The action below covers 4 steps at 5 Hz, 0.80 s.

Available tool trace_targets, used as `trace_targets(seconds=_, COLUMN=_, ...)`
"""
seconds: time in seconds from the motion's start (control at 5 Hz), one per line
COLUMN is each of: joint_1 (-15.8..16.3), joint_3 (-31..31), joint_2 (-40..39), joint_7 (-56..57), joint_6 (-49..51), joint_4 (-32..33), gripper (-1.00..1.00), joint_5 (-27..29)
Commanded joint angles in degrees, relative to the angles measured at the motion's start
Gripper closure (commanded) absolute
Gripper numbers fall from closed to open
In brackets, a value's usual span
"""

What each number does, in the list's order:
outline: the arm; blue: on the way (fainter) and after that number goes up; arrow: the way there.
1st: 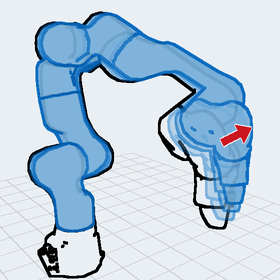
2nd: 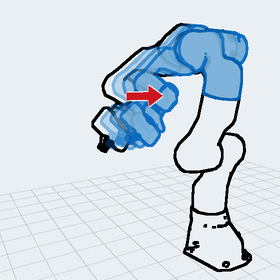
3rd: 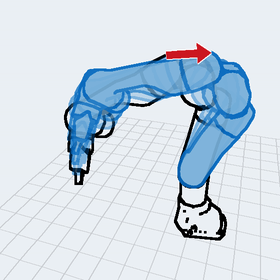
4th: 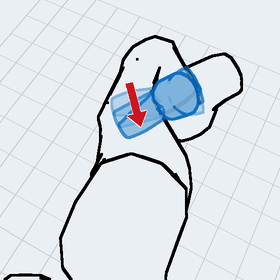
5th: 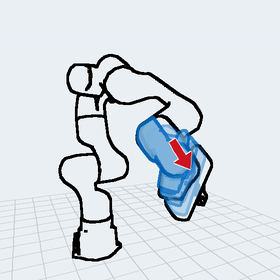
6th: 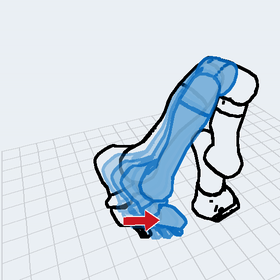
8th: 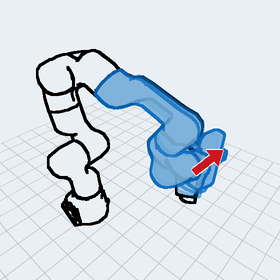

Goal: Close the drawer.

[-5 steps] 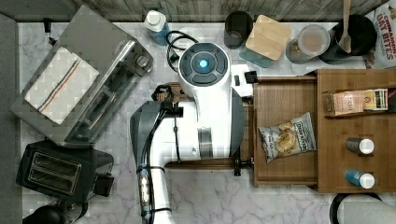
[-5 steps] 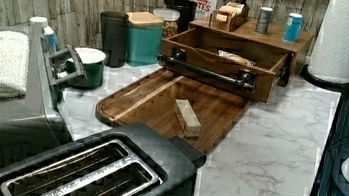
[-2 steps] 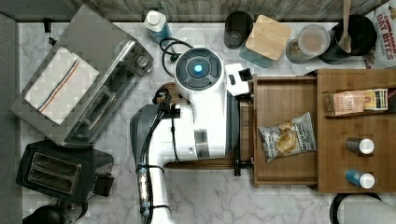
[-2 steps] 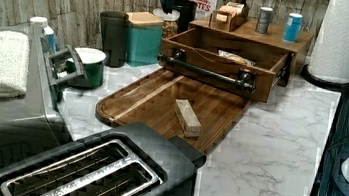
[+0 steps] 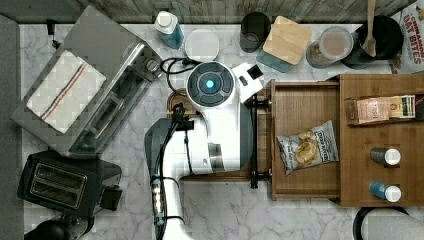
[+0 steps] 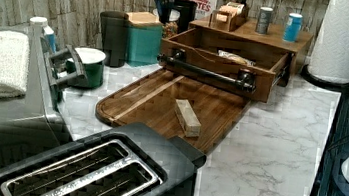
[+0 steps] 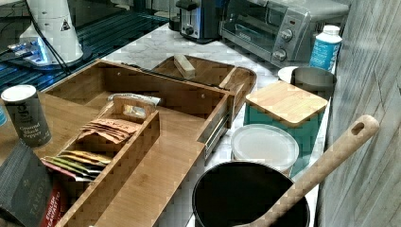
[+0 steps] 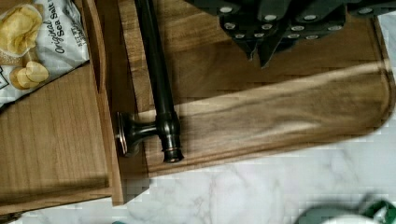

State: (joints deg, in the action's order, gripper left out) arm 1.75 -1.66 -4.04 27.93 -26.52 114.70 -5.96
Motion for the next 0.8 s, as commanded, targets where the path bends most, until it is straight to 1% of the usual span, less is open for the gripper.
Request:
trace_targets(seconds=0.2, joint_1=-0.67, joint_3=0.58, joint_2=2.24, joint_7=9.91, joint_6=-6.45, joint_4=12.61, gripper=1.0, joint_5=-4.3)
trace_targets(seconds=0.4, joint_1=-0.92, joint_3=0.78, joint_2=1.82, joint_7=10.51, joint_6=-11.38, joint_4=16.5, gripper=1.0, joint_5=-4.09)
trace_targets(seconds=0.6, joint_1=-1.59, joint_3=0.9, joint_2=-0.92, joint_7=11.32, joint_6=-17.37, joint_4=18.53, gripper=1.0, joint_5=-4.79)
trace_targets(seconds=0.8, joint_1=-1.62, joint_3=1.36, joint_2=-3.21, joint_7=9.82, joint_6=-20.17, joint_4=18.49, gripper=1.0, joint_5=-6.82)
